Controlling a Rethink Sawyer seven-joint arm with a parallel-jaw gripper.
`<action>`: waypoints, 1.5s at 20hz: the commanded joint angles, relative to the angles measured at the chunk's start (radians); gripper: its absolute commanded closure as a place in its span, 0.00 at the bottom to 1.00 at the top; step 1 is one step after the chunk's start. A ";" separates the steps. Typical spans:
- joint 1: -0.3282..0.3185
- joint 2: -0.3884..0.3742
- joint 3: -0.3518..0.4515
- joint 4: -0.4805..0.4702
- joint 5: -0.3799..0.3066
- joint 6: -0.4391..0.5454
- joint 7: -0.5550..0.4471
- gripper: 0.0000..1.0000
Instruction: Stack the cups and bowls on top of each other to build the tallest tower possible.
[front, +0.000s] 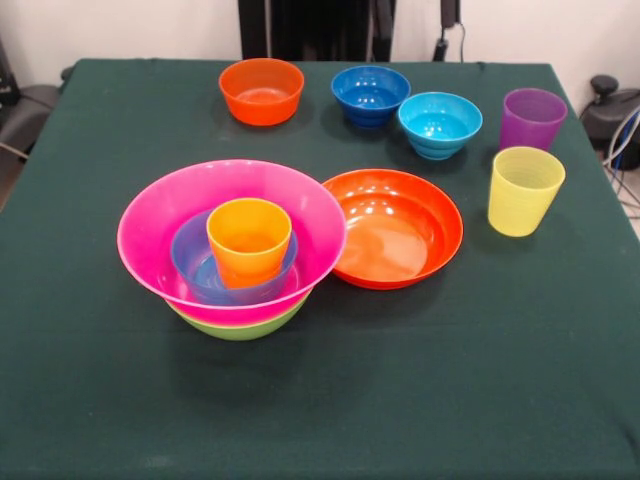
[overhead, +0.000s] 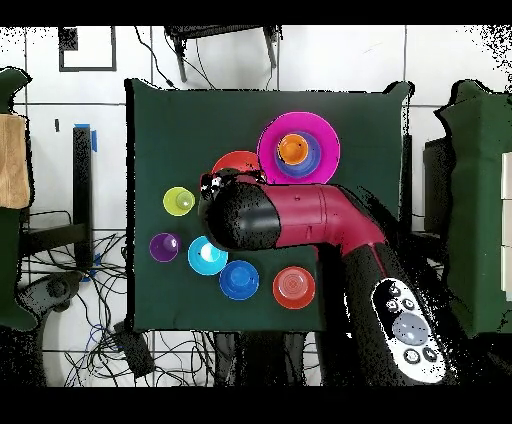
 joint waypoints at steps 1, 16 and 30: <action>0.086 0.146 -0.189 0.028 -0.118 -0.074 0.201 0.00; 0.129 0.217 -0.274 -0.028 -0.124 -0.155 0.151 0.00; 0.229 0.135 -0.331 0.003 -0.062 -0.100 0.166 0.00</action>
